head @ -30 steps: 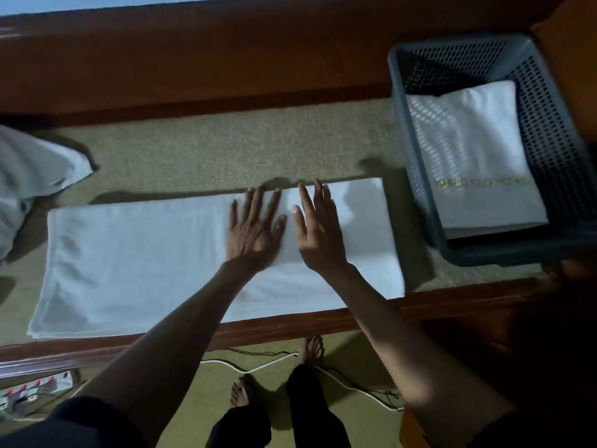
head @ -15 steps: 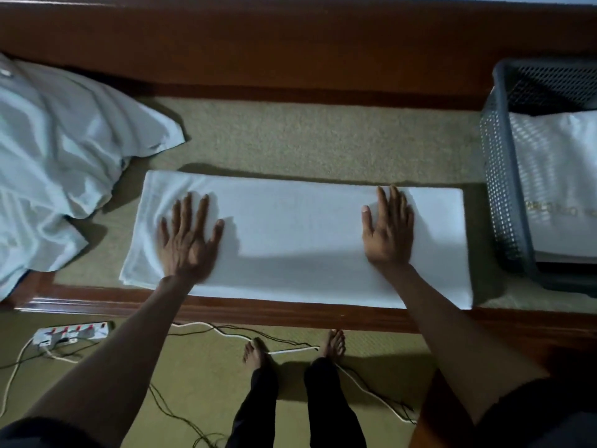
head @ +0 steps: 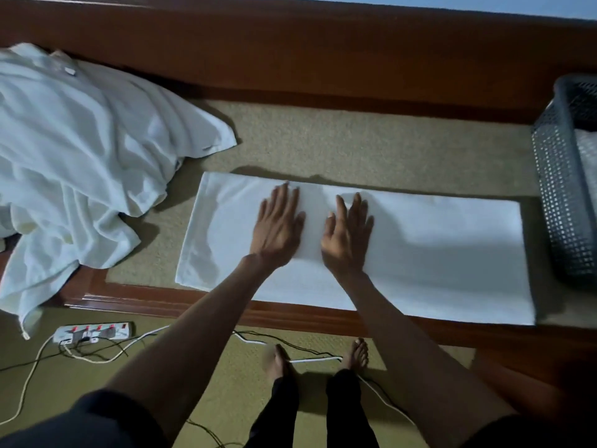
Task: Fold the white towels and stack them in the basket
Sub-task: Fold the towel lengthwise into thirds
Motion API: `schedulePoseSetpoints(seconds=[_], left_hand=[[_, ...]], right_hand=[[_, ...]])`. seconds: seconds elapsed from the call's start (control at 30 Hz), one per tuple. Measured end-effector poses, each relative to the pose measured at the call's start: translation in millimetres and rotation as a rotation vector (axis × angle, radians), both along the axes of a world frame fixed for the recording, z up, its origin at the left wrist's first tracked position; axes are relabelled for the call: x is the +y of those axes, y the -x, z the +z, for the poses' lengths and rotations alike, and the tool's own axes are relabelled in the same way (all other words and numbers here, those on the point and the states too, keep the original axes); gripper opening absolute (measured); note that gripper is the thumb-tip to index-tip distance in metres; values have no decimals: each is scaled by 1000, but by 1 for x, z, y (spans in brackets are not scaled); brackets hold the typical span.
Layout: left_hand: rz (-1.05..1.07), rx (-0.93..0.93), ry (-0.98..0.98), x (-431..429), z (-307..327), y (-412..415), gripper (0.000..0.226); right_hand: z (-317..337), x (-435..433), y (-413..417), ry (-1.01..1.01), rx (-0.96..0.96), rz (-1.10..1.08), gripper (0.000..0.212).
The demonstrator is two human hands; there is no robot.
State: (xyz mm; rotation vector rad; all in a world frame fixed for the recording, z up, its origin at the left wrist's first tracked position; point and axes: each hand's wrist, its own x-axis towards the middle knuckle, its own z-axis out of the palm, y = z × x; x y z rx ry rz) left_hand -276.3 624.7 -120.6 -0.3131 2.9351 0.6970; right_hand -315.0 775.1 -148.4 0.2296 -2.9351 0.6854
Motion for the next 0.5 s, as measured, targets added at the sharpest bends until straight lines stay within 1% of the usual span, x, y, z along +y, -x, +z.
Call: schedulePoseSetpoints(seconds=[0.07,0.13,0.27,0.33,0.4,0.5], left_hand=[[-174,-34,70,-17,-8,9,63],[-217,-44,128,-43,-12,13,65],[-30,-37,220,-102,-15,9,69],[18,-35,263,-122,-14,1,68],[88,-44,244,-134,-15,-9,68],[204,-36,132,-138,-15,-39,66]], right_hand=[[-4,-8,-4,-90,12,-33,47],[-3,-6,-6,-187,6,-7,52],[2,-5,-8,-229,-26,-2,58],[3,-7,-9,-224,-27,-13,59],[3,-8,-10,-218,-16,-20,57],[-3,-10,-12,-184,49,-60,55]])
